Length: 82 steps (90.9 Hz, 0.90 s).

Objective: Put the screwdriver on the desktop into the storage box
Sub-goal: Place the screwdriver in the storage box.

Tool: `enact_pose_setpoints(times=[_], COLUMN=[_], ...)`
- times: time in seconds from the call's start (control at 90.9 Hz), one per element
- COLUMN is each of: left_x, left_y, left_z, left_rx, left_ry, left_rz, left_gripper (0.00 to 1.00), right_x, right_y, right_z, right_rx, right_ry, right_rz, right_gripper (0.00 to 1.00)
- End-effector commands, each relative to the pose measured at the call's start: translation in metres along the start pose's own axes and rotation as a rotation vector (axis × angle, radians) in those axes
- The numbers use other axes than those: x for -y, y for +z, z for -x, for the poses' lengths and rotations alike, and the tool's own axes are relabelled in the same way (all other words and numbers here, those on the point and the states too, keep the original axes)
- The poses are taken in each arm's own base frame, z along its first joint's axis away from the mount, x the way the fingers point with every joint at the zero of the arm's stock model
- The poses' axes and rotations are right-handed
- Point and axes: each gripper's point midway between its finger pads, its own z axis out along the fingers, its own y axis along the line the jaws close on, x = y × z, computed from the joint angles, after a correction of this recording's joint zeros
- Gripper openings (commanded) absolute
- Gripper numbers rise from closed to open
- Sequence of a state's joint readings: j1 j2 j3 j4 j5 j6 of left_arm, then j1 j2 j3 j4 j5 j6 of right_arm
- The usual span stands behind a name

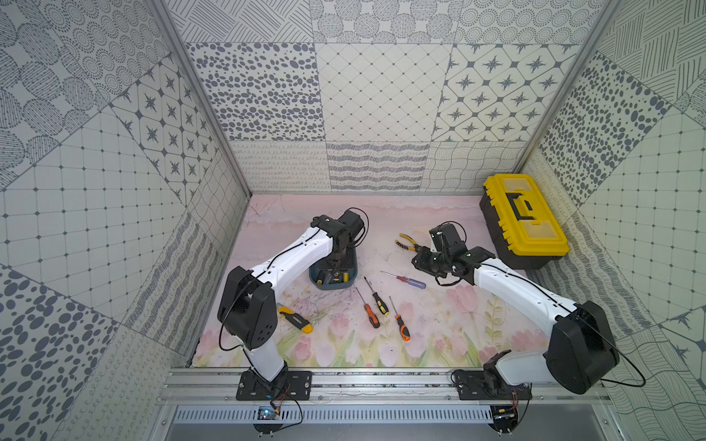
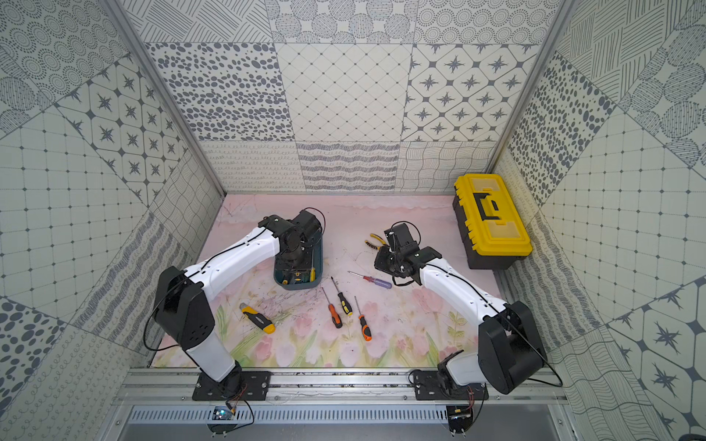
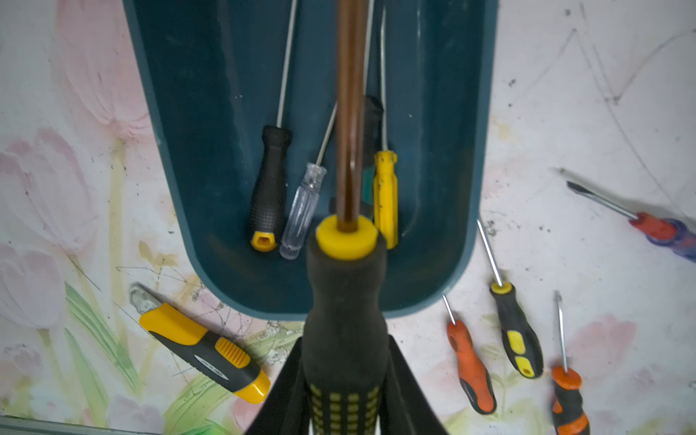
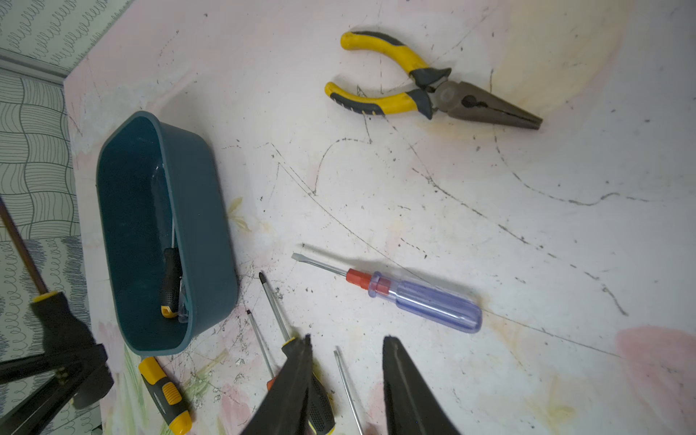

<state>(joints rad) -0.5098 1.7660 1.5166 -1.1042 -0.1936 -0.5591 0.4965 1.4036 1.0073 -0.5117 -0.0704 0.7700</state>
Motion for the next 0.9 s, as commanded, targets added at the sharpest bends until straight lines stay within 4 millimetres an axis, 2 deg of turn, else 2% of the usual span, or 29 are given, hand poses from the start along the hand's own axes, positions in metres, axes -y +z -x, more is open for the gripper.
enact_pose_setpoints(times=[0.0, 0.176, 0.286, 0.44, 0.572, 0.627, 0.77, 0.858, 0.892], left_x=[-0.019, -0.029, -0.032, -0.029, -0.024, -0.023, -0.017, -0.014, -0.013], left_y=[0.022, 0.059, 0.077, 0.080, 0.062, 0.043, -0.004, -0.023, -0.024], left_z=[0.021, 0.025, 0.027, 0.034, 0.042, 0.049, 0.055, 0.049, 0.044], left_rx=[-0.032, -0.100, -0.119, -0.100, -0.030, 0.034, 0.201, 0.259, 0.264], left_ry=[0.123, 0.118, 0.117, 0.099, 0.058, 0.014, -0.163, -0.284, -0.333], left_rz=[0.028, 0.047, 0.054, 0.029, -0.014, -0.049, -0.201, -0.306, -0.339], left_gripper=[0.18, 0.22, 0.36, 0.47, 0.51, 0.51, 0.51, 0.51, 0.51], right_x=[-0.006, -0.002, -0.001, -0.010, -0.024, -0.036, -0.061, -0.071, -0.072], right_y=[0.000, 0.003, 0.005, 0.010, 0.015, 0.017, 0.027, 0.037, 0.041], right_z=[0.012, 0.011, 0.010, 0.004, -0.010, -0.020, -0.059, -0.082, -0.089], right_rx=[0.035, 0.032, 0.026, -0.007, -0.055, -0.076, -0.165, -0.229, -0.253], right_ry=[0.000, 0.017, 0.009, -0.051, -0.132, -0.188, -0.376, -0.467, -0.493], right_rz=[0.010, -0.015, -0.029, -0.036, -0.006, 0.026, 0.056, 0.045, 0.035], right_gripper=[0.35, 0.34, 0.34, 0.35, 0.36, 0.36, 0.37, 0.37, 0.37])
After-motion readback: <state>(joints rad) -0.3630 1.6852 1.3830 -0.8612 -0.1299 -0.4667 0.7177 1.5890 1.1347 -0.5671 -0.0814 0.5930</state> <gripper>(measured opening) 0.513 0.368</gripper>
